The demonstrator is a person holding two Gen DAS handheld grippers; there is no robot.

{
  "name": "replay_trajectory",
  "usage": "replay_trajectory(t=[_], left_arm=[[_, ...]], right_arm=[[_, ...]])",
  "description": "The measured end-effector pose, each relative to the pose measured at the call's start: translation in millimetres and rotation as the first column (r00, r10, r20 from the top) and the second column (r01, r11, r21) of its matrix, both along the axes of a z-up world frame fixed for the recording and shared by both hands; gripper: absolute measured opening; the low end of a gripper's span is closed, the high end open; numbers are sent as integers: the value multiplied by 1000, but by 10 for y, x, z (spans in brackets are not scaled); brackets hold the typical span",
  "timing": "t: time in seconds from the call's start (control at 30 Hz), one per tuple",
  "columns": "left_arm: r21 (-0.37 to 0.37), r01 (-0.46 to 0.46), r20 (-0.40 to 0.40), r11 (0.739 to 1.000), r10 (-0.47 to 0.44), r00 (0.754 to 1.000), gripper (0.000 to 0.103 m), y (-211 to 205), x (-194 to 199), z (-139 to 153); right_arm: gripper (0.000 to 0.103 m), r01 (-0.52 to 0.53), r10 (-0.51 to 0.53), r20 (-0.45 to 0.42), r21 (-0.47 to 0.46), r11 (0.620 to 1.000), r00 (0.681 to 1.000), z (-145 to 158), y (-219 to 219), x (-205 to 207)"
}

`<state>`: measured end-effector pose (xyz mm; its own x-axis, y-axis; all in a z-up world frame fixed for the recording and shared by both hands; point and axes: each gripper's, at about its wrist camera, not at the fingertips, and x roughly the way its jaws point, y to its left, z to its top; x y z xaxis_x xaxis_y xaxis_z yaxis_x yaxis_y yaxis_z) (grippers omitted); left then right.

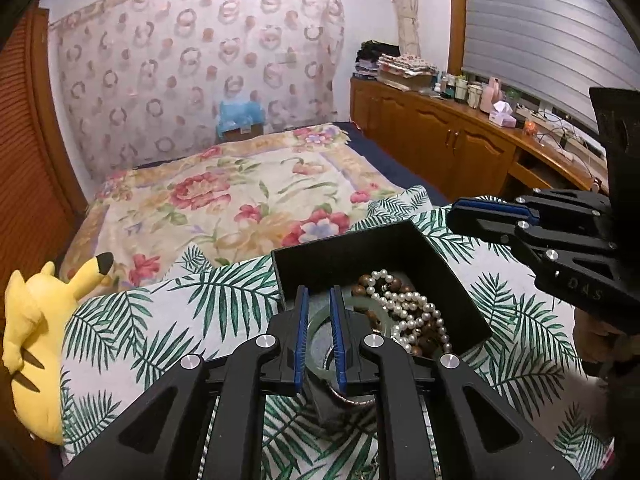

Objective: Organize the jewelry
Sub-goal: 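Open the left gripper to drop the jade bangle while the right releases the pearls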

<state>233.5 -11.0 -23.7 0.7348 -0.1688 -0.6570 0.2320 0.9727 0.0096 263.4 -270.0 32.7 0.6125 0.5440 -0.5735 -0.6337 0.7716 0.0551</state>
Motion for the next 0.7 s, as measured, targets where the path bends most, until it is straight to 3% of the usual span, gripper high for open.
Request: replay_trajectory(t=[0.07, 0.13, 0.37, 0.63, 0.7], left_arm=[[-5, 1, 4, 1000, -1, 1000, 13, 19, -31, 11], [-15, 3, 13, 1000, -3, 1000, 24, 61, -117, 18], [-52, 5, -10, 999, -6, 1000, 31, 164, -478, -104], [-79, -3, -73, 997, -3, 997, 36, 221, -817, -384], [-86, -1, -84, 996, -7, 996, 36, 219, -871, -435]], right_arm=[[11, -1, 1, 5, -6, 1000, 1000, 22, 19, -34], [11, -5, 5, 9, -12, 1000, 1000, 50, 22, -78], [11, -17, 16, -6, -37, 999, 1000, 10, -46, -358], [11, -18, 13, -72, -72, 997, 997, -305, -151, -747], [24, -14, 6, -89, -83, 996, 996, -401, -169, -809]])
